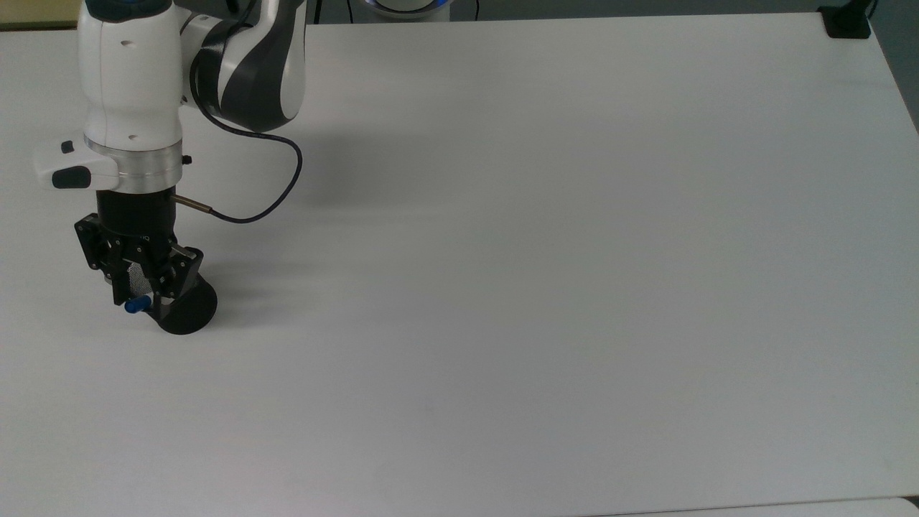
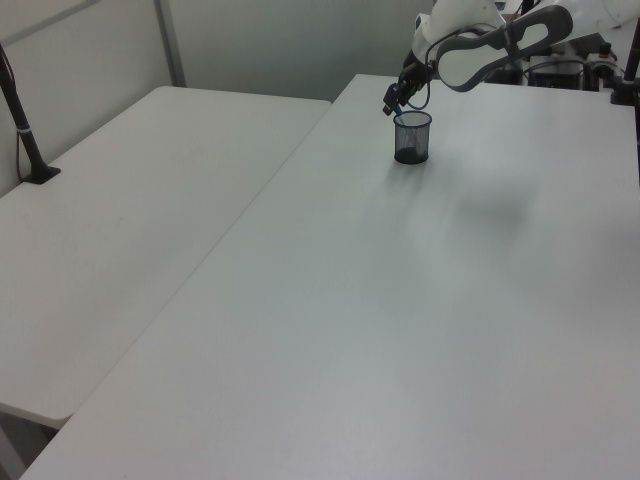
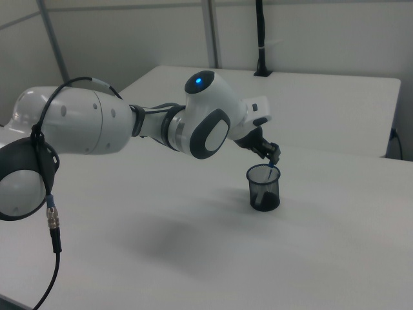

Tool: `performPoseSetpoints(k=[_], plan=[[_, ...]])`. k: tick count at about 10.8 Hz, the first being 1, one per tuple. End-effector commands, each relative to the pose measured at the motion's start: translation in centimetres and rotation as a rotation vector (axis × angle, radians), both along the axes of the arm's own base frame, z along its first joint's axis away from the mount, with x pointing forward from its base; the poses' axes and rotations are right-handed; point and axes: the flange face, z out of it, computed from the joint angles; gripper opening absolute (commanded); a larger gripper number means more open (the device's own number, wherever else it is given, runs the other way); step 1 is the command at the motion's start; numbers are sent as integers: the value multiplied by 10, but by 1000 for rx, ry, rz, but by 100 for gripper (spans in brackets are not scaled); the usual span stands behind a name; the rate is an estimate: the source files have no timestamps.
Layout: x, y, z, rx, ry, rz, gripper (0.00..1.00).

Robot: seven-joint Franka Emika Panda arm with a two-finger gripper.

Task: Remove the marker
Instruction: 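Lower the gripper and close it on the blue-capped marker, then lift the marker straight up out of the pen cup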

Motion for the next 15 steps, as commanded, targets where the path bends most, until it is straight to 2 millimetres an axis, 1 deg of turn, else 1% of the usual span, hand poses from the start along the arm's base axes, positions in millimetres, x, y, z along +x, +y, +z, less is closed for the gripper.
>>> performPoseSetpoints(k=[1,2,3,5,6,8,10,11,12,13,15], plan=[[1,-6,1,-17,-15,5,32],[0,-10,1,-19,-14,1,28],[0,-10,1,-22,-15,4,27],[-1,-12,3,-35,-11,21,18],[-1,-13,2,-42,-5,32,16],[-1,-12,2,-45,-3,39,11],[-1,-12,7,-42,-13,33,11],[-3,-13,18,-41,-27,28,11],[-7,-15,41,-45,-52,21,11],[-11,-16,59,-47,-72,17,11],[-16,-10,93,-54,-113,23,11]])
